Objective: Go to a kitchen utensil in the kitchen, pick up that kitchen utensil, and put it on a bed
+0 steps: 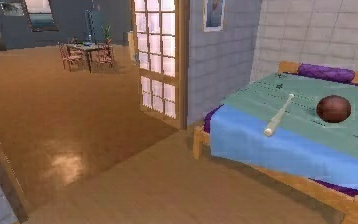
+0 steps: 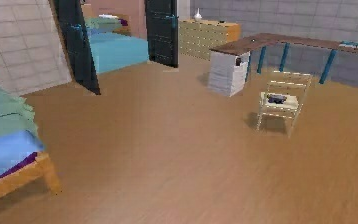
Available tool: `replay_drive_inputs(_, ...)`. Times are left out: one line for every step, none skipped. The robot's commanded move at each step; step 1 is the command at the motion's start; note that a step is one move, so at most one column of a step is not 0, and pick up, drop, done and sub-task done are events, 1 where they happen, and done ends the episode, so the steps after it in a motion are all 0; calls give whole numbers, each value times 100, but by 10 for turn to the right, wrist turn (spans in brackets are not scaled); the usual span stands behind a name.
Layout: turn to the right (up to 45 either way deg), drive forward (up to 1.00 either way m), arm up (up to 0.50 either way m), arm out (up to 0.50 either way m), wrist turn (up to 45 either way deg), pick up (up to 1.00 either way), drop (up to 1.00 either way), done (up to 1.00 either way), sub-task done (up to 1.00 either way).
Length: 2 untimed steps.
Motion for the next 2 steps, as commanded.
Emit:
replay_drive_inputs(-180, 0, 0, 0, 0, 0, 0, 0, 0)
replay_drive_inputs(0, 100, 0, 0, 0, 0, 0, 0, 0)
